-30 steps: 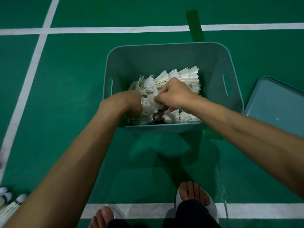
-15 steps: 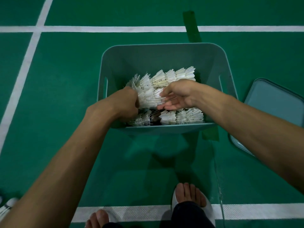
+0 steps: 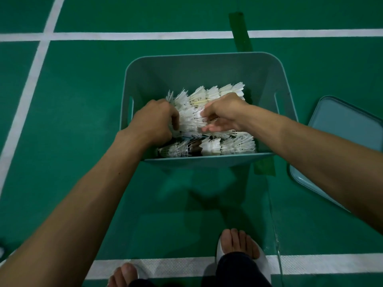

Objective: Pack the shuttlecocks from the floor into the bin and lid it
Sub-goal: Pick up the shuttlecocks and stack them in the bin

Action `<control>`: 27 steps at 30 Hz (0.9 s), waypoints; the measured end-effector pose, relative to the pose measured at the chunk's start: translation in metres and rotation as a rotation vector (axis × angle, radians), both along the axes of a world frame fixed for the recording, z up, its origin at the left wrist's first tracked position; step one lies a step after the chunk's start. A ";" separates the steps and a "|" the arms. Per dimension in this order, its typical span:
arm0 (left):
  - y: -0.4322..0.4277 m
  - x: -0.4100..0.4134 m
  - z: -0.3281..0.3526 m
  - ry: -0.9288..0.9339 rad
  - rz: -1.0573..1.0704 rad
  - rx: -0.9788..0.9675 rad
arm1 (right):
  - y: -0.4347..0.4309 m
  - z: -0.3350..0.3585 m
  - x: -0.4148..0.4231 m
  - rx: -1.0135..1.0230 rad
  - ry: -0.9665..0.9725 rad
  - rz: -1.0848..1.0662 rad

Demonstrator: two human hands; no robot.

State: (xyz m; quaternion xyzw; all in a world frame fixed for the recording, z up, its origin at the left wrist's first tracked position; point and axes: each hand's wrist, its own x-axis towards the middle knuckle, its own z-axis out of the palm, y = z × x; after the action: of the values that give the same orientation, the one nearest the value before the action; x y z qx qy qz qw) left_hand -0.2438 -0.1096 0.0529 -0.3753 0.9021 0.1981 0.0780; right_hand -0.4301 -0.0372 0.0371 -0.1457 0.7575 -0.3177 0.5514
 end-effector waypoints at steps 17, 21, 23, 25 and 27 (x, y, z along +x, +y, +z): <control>-0.015 -0.011 -0.018 -0.101 -0.064 -0.046 | 0.000 -0.004 0.003 0.007 0.190 0.152; -0.019 -0.009 -0.019 -0.095 -0.051 -0.056 | 0.001 0.001 0.004 -0.028 0.286 0.270; -0.019 -0.007 -0.018 -0.092 -0.042 -0.037 | 0.002 0.005 0.005 -0.045 0.309 0.301; -0.017 -0.006 -0.014 -0.104 -0.044 -0.019 | 0.006 0.010 0.006 -0.056 0.355 0.340; -0.015 -0.005 -0.010 -0.113 -0.046 0.000 | 0.011 0.014 0.005 -0.066 0.399 0.398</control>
State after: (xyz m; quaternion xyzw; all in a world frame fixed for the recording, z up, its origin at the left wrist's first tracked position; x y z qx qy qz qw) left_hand -0.2490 -0.1247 0.0432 -0.3648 0.9048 0.1746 0.1334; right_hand -0.4248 -0.0262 0.0506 -0.3690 0.7969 -0.1927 0.4378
